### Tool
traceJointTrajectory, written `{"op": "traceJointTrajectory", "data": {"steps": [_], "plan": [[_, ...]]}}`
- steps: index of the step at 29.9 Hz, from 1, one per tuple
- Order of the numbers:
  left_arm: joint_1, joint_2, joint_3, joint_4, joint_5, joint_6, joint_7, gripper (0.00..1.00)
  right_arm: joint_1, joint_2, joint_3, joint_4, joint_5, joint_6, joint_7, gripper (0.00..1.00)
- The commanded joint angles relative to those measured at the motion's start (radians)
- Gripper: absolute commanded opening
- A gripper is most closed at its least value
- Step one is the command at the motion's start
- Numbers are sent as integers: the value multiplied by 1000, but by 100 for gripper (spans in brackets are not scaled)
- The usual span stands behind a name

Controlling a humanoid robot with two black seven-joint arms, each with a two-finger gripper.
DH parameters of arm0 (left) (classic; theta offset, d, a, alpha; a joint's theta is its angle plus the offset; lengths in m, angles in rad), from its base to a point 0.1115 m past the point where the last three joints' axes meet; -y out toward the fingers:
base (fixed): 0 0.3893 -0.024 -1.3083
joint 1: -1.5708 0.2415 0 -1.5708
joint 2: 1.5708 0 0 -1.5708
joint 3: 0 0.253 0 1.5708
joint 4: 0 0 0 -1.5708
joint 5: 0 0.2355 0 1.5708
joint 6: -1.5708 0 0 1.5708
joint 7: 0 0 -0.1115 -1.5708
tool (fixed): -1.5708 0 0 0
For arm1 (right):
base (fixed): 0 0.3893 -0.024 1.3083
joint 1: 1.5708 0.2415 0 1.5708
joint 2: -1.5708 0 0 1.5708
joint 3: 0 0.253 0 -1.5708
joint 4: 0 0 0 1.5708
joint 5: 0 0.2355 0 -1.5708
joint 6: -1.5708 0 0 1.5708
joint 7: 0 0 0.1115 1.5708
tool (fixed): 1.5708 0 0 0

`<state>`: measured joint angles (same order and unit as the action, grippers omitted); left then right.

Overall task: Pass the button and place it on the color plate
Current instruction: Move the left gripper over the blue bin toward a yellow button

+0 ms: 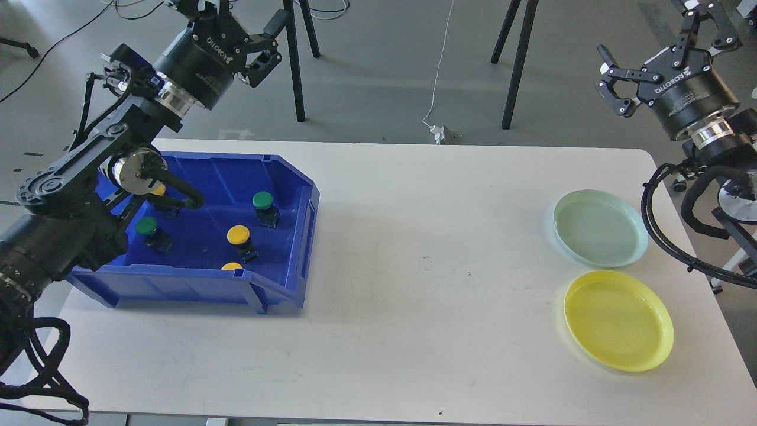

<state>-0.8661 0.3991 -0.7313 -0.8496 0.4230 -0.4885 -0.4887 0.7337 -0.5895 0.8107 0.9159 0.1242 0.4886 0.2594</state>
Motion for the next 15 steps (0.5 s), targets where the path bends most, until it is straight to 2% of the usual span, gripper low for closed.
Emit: {"op": "traceJointTrajectory", "data": {"steps": [1,10,12,15], "plan": [[15,3,-33,4,-12,0,0,100,-2,5,-1,1,0,0,3,99],[28,-31,-109,-6,-127,0,0,100,-2,0,-1,3,0,0,3,99],[99,-40,-167,-35,-136,0,0,100,-2,-4,-1,6,0,0,6,99],[237,-25,-246,-168,-133,0,0,100,-2,-7,1,6,2,0,6,99]]}}
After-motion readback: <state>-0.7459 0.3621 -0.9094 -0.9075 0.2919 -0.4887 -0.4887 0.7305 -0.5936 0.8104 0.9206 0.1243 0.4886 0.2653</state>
